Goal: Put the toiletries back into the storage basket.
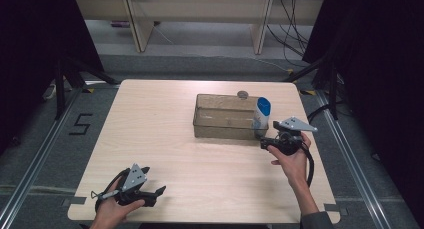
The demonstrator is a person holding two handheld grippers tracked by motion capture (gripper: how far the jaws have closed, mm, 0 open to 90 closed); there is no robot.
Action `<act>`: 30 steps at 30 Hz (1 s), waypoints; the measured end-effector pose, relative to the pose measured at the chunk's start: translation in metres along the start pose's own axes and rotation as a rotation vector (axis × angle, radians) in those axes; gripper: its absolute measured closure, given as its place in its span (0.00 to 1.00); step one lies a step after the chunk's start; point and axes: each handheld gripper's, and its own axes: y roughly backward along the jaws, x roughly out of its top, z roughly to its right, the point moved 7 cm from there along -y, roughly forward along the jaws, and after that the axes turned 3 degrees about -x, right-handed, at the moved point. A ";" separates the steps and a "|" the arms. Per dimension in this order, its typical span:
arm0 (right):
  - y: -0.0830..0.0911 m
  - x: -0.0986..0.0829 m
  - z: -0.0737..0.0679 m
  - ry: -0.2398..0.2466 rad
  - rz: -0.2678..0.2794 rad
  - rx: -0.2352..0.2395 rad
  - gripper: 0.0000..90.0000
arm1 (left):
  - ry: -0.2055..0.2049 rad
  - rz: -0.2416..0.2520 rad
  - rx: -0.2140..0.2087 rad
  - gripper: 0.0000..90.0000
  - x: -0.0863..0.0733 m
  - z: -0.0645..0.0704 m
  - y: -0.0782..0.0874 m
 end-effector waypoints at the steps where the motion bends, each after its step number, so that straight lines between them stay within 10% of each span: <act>1: 0.000 0.000 0.000 0.003 0.005 -0.004 0.21 | -0.003 -0.003 -0.001 0.17 0.000 0.000 0.000; 30: 0.012 -0.020 -0.017 0.005 -0.015 0.037 0.22 | 0.004 0.009 0.010 0.17 0.000 0.000 -0.002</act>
